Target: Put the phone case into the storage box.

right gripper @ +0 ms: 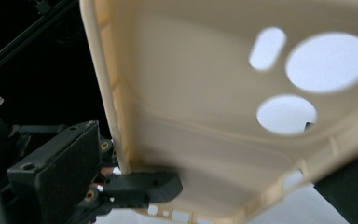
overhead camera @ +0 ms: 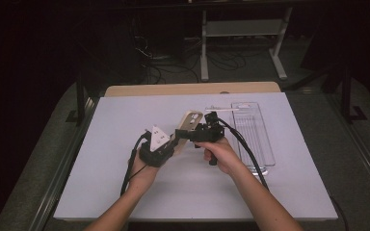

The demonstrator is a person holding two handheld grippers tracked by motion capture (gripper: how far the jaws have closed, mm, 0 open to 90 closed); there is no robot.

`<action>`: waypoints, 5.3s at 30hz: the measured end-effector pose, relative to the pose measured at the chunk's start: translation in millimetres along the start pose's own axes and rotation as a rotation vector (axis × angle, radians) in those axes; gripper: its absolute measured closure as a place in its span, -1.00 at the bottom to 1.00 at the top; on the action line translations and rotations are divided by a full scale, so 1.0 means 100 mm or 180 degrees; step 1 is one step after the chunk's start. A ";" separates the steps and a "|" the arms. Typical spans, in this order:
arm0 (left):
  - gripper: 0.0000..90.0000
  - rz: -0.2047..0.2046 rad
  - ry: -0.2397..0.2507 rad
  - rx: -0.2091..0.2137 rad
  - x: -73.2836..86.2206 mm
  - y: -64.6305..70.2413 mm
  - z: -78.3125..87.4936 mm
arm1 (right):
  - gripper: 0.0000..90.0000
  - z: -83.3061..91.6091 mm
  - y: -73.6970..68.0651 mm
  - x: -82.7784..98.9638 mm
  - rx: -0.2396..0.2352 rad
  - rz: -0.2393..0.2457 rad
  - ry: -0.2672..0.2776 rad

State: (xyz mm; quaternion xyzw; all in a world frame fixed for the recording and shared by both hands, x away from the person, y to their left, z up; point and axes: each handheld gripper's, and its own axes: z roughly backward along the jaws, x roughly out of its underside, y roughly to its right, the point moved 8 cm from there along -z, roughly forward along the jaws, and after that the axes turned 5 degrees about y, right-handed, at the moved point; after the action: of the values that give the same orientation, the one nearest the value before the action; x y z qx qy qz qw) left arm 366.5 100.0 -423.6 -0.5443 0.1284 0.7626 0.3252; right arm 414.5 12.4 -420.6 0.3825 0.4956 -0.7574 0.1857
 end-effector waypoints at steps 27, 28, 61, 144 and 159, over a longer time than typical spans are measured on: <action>0.75 0.0009 0.0027 0.0018 0.00 0.05 -0.01 | -0.82 -0.01 0.02 0.00 0.0065 -0.0047 0.0105; 0.75 0.0016 0.0034 0.0021 -0.01 0.05 -0.01 | -0.82 -0.01 0.02 0.00 0.0072 -0.0041 0.0105; -0.65 0.0036 -0.0441 0.0659 0.23 -0.11 0.07 | -0.78 0.04 0.09 -0.02 0.0230 0.0065 0.0156; -1.00 -0.0092 -0.0781 0.0785 1.03 -0.39 0.69 | -0.77 0.52 0.20 -0.56 0.0555 0.0186 0.0216; -1.00 -0.0066 -0.0773 0.0782 1.03 -0.40 0.69 | -0.77 0.66 0.30 -0.78 0.0704 0.0167 0.0285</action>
State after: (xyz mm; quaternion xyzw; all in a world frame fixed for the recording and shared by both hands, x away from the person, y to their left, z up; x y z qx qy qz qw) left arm 319.7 204.9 -485.5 -0.4056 0.1748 0.7979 0.4102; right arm 457.8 -67.3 -365.5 0.4469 0.4067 -0.7844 0.1399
